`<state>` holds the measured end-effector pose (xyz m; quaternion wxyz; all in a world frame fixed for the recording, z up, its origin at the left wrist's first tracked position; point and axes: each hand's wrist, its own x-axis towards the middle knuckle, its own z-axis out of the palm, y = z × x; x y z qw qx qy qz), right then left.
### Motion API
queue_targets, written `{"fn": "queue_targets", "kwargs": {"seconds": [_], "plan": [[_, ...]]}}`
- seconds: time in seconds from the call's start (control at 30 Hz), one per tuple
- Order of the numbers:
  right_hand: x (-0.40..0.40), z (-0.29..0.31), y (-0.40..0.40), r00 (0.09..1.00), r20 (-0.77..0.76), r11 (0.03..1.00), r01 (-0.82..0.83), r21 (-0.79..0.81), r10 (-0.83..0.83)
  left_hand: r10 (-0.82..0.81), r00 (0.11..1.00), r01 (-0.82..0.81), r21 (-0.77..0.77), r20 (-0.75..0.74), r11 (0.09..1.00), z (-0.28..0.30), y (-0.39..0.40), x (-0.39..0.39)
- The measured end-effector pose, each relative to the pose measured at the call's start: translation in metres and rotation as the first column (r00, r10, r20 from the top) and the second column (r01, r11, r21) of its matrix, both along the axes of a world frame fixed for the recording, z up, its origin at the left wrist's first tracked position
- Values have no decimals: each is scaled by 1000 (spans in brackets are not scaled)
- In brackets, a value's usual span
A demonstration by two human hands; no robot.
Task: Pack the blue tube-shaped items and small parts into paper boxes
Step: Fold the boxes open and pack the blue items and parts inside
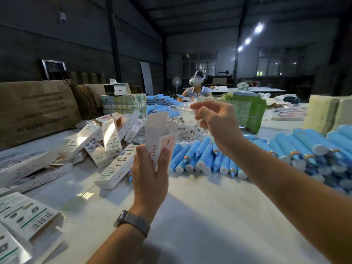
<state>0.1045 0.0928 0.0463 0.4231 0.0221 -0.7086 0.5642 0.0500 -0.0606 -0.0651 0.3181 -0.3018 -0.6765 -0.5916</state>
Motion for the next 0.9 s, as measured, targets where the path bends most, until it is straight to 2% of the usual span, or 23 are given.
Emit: {"fn": "queue_targets", "kwargs": {"seconds": [0.2, 0.33, 0.43, 0.57, 0.67, 0.77, 0.9], "plan": [[82, 6, -3, 987, -150, 998, 60, 33, -54, -194, 974, 169, 187, 121, 968, 12, 15, 30], [100, 17, -6, 984, -177, 998, 0, 55, 10, -425, 865, 338, 316, 267, 886, 5, 25, 49], [105, 23, -8, 982, -181, 996, -40, 76, 53, -491, 830, 389, 356, 266, 850, 4, 27, 57], [110, 29, -9, 981, -170, 993, -79, 93, 94, -525, 824, 448, 325, 212, 833, 4, 31, 65], [113, 32, -10, 991, -97, 979, -71, 190, 91, -530, 825, 482, 249, 194, 840, 4, 32, 67], [114, 32, -11, 999, -32, 947, 25, 322, -15, -512, 841, 488, 162, 176, 858, 3, 31, 66], [116, 30, -15, 985, -87, 888, 169, 427, -146, -470, 869, 457, 112, 156, 882, -1, 29, 61]]}}
